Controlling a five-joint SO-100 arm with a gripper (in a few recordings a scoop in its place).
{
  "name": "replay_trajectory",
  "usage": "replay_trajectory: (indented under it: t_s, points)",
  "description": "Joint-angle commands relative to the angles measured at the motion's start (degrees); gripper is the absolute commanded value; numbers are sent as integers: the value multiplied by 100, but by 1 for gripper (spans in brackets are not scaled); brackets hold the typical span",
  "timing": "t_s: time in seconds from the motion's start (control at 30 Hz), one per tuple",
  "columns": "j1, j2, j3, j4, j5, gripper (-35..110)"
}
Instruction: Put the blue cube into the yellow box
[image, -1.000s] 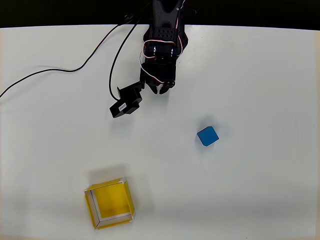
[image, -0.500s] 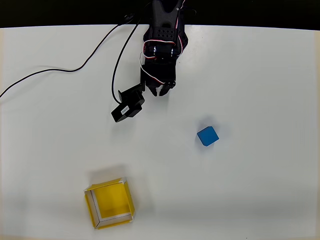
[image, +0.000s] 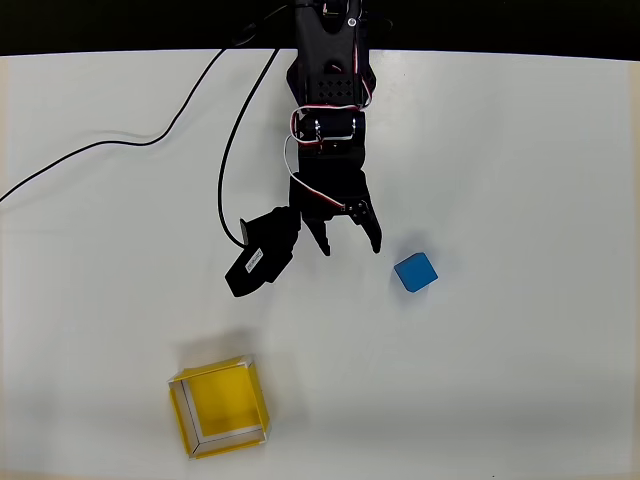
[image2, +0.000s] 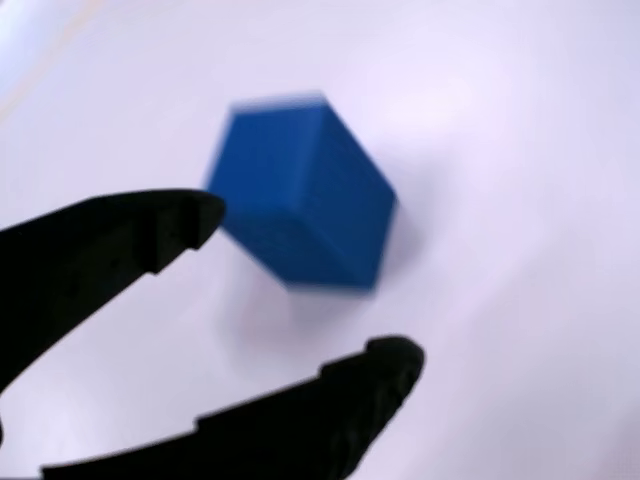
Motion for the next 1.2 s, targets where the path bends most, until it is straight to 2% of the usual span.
replay_trajectory:
  t_s: [0.0,0.3,0.8,1.17]
  points:
    - [-413,-272,-1134,-299,62,42]
    - [-1011,-1310,-1529,-396,-149,52]
    - [-1248,-2479,-668,-2584,-694,54]
    - [-1415,-2821,-44,-3375,-633,54]
